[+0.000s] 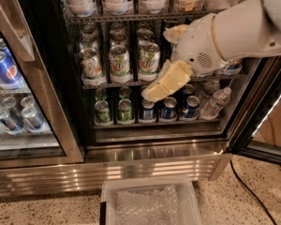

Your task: Pick blue plastic bottle from top shelf of fridge

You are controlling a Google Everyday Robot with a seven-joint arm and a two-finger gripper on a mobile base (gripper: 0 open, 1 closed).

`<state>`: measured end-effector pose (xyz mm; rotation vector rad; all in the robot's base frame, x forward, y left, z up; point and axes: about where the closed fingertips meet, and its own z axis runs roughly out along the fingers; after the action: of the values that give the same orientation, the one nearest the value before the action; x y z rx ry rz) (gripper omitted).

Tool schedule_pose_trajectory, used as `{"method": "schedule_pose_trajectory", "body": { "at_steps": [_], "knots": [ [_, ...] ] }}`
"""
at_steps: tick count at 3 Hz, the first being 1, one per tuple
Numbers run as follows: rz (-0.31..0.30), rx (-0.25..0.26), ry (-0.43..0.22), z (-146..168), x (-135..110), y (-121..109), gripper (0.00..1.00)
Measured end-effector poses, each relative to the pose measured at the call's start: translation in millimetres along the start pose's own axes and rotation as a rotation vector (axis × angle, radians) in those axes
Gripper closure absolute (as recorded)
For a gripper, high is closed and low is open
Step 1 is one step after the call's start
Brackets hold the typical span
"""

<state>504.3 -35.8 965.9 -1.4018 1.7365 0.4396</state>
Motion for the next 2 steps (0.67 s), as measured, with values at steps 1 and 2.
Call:
{"method": "schedule_pose_trajectory", "body": {
  "at_steps": [1,2],
  "knots": [
    [0.000,0.080,-0.082,24,-17,-3,0.00],
    [-0.014,0.175,-0.087,42,-32,0,0.00]
  ]
}}
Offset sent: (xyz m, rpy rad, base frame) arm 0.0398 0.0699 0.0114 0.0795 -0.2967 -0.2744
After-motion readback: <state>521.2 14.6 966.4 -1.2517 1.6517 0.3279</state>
